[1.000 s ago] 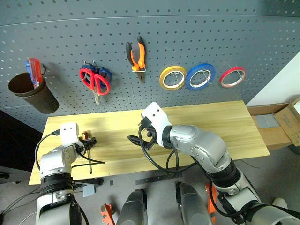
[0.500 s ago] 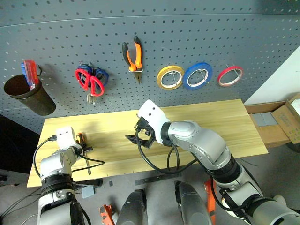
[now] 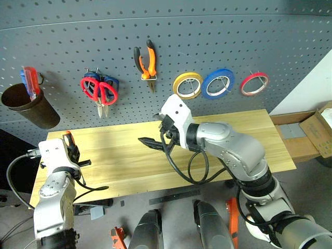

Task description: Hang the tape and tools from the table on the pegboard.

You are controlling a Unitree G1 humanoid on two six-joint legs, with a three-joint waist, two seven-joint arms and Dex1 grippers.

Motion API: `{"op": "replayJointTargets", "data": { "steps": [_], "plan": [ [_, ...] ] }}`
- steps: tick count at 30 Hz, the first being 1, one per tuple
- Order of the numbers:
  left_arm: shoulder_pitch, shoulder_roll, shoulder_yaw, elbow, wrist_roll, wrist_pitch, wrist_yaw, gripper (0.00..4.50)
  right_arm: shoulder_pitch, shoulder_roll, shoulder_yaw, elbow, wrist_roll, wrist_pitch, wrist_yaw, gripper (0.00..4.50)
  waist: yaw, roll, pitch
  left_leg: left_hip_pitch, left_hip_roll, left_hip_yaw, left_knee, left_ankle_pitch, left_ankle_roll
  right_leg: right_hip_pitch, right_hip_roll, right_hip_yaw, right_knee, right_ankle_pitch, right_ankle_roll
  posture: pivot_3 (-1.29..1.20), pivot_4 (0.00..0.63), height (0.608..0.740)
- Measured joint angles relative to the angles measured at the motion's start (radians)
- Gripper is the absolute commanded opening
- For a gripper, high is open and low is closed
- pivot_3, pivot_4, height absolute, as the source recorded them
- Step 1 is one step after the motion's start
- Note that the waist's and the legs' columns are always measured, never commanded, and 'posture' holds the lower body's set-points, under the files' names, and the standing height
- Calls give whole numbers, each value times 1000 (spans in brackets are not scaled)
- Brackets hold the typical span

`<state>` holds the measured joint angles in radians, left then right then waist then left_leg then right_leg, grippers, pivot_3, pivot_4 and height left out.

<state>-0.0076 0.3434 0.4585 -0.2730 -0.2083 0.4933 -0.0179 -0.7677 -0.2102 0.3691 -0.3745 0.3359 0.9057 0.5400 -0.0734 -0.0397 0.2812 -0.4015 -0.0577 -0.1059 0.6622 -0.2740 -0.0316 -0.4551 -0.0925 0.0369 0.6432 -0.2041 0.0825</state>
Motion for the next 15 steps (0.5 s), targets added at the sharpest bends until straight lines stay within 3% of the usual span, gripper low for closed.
{"op": "replayJointTargets", "data": {
  "steps": [4, 9, 15],
  "plan": [
    [64, -20, -15, -114, 30, -43, 8, 667, 0, -42, 8, 6, 0, -157, 119, 4342, 2, -1, -1, 0, 0, 1, 0, 0, 0, 0, 0, 0, 0, 0, 0, 18, 216, 740],
    [78, -15, -26, -191, 62, -87, 5, 667, -4, -61, 6, 32, 18, -194, 206, 4342, 26, -2, -5, 0, 0, 1, 0, 0, 0, 0, 1, 0, 1, 0, 0, 54, 181, 740],
    [-145, 126, 22, -201, 72, -118, -13, 667, -60, -66, -2, 70, 21, -224, 264, 4342, 51, -14, -19, 0, -1, 0, 1, 4, -7, 1, 4, -4, 0, 2, -3, 68, 159, 740]
  ]
}}
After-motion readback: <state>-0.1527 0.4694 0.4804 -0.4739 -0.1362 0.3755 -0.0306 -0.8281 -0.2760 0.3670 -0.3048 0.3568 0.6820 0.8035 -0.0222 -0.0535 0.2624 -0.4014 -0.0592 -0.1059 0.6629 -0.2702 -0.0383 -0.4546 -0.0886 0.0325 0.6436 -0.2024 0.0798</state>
